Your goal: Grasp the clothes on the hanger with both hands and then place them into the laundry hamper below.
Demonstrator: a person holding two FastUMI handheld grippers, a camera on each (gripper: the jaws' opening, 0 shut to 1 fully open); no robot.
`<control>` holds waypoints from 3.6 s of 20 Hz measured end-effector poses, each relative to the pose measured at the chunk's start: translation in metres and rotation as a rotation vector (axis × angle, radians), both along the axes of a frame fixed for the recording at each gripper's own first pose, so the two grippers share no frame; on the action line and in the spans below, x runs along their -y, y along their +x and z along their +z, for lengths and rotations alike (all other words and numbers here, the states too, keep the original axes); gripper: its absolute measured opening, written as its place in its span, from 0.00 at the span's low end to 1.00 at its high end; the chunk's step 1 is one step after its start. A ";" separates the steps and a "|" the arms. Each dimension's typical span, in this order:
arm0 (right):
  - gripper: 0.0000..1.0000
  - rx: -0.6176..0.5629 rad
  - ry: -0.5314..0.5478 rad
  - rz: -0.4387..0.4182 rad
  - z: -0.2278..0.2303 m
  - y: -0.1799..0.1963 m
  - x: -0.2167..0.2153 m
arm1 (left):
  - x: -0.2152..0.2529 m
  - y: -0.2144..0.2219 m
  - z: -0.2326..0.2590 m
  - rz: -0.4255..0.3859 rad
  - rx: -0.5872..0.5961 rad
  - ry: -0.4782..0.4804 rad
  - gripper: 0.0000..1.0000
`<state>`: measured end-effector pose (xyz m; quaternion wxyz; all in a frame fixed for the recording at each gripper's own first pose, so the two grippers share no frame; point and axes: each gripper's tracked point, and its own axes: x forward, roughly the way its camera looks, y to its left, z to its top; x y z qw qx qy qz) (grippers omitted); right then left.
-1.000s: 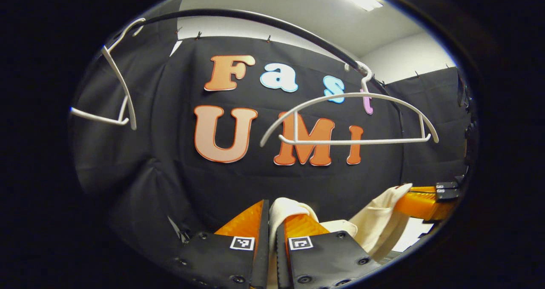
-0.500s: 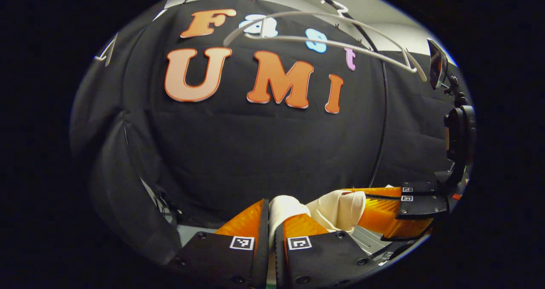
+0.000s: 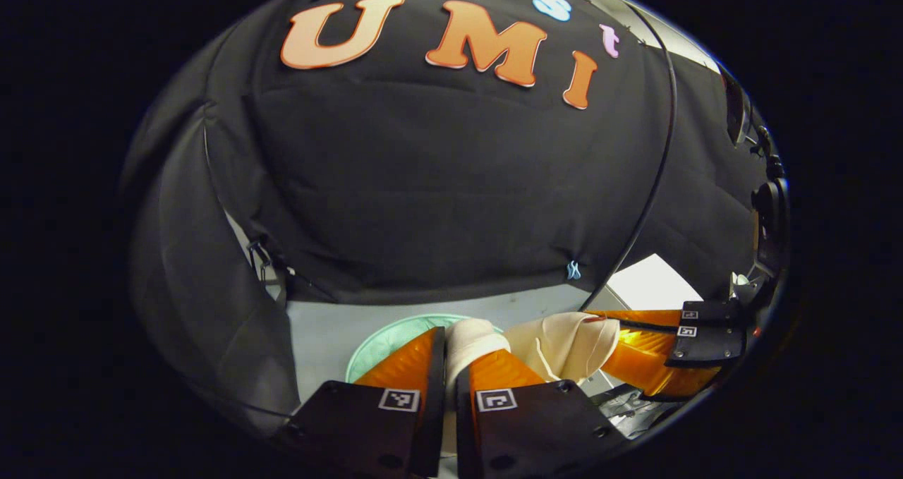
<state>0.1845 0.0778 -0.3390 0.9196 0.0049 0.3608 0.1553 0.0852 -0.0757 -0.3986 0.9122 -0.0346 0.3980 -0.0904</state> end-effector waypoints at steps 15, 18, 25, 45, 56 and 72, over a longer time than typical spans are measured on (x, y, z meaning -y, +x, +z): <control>0.91 -0.118 -0.014 -0.062 -0.045 -0.039 0.015 | -0.021 -0.033 -0.028 0.017 -0.128 -0.008 0.98; 0.93 -0.124 -0.015 -0.079 -0.045 -0.047 0.017 | -0.024 -0.036 -0.019 0.020 -0.117 -0.004 0.98; 0.94 -0.020 -0.026 -0.114 0.008 -0.076 0.027 | -0.033 -0.054 0.055 0.051 0.006 -0.033 0.98; 0.94 0.576 0.027 -0.245 0.308 -0.161 0.093 | -0.044 -0.089 0.334 0.104 0.587 -0.123 0.94; 0.94 0.722 0.026 -0.286 0.365 -0.180 0.113 | -0.060 -0.081 0.390 0.130 0.738 -0.045 0.96; 0.94 0.775 0.031 -0.289 0.377 -0.178 0.115 | -0.051 -0.074 0.401 0.106 0.777 -0.068 0.97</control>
